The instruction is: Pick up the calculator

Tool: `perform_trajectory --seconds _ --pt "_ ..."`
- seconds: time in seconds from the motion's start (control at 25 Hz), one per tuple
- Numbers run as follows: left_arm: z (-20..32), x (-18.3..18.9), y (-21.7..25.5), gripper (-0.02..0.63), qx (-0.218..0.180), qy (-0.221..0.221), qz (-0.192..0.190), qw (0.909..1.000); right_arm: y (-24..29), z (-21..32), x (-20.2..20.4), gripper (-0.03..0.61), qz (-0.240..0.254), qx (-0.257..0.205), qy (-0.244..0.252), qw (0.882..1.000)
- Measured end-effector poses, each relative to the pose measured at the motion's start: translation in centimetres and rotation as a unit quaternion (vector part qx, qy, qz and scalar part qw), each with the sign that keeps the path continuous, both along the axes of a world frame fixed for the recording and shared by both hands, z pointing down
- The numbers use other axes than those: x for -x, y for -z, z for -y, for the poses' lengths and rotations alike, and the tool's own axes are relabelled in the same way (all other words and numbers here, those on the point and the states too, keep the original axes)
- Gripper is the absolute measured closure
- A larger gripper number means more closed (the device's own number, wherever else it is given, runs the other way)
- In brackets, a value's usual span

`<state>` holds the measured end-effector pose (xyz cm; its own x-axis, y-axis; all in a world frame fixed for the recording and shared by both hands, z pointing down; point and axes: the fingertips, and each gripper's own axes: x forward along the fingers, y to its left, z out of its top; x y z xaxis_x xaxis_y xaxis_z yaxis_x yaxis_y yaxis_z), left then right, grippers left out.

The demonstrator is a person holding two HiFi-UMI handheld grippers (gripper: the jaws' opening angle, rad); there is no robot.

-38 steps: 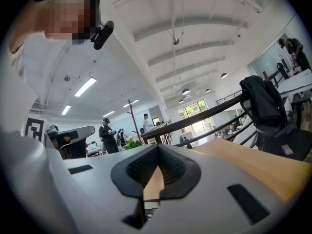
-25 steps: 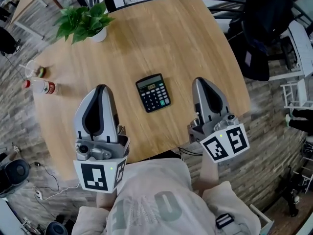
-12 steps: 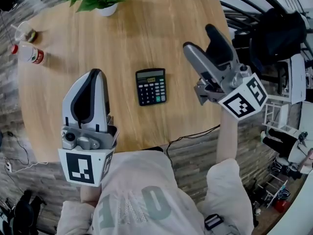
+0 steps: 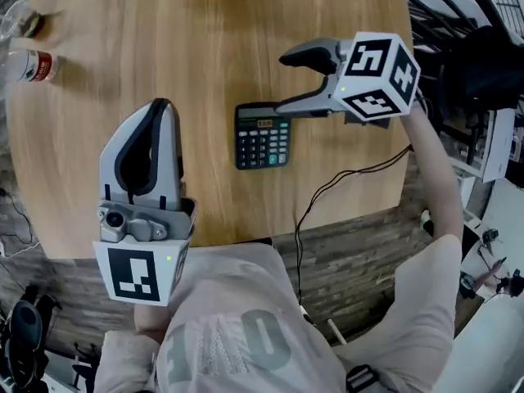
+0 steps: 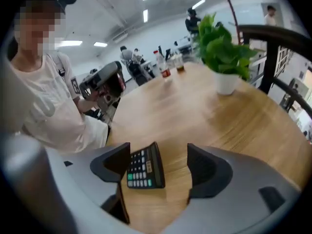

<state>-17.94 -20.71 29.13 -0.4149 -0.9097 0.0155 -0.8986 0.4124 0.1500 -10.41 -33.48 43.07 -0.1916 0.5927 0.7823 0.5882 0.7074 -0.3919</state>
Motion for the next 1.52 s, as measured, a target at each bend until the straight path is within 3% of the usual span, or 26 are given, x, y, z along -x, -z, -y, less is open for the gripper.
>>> perform_trajectory --seconds 0.12,0.28,0.4,0.52,0.68,0.8,1.24,1.52 --pt "0.1 0.7 -2.0 0.602 0.022 0.011 -0.017 0.9996 -3.6 -0.5 -1.7 0.207 -0.097 0.001 0.063 0.993" --pt "0.5 1.8 -4.6 0.602 0.027 0.014 -0.047 0.9984 -6.8 -2.0 -3.8 0.207 -0.204 0.037 0.125 0.97" --pt "0.6 2.8 -5.9 0.603 0.017 0.028 -0.081 0.9962 -8.4 -3.0 -5.1 0.207 -0.258 0.056 0.166 0.95" --pt "0.6 3.6 -6.7 0.601 0.019 0.035 -0.089 0.9952 -8.9 -3.7 -5.9 0.209 -0.307 0.085 0.196 0.927" --pt "0.9 4.4 -8.0 0.602 0.027 0.031 -0.1 0.9942 -8.8 -4.2 -5.7 0.209 -0.376 0.13 0.207 0.894" --pt "1.5 4.2 -8.7 0.601 0.032 0.024 -0.106 0.9935 -8.8 -4.1 -6.0 0.209 -0.402 0.147 0.214 0.878" --pt "1.6 4.3 -9.9 0.601 0.027 0.016 -0.13 0.991 -8.5 -5.2 -7.5 0.21 -0.44 0.153 0.249 0.849" --pt "1.6 4.3 -10.1 0.601 0.025 0.01 -0.135 0.9904 -9.0 -5.2 -7.6 0.234 -0.414 0.121 0.266 0.862"
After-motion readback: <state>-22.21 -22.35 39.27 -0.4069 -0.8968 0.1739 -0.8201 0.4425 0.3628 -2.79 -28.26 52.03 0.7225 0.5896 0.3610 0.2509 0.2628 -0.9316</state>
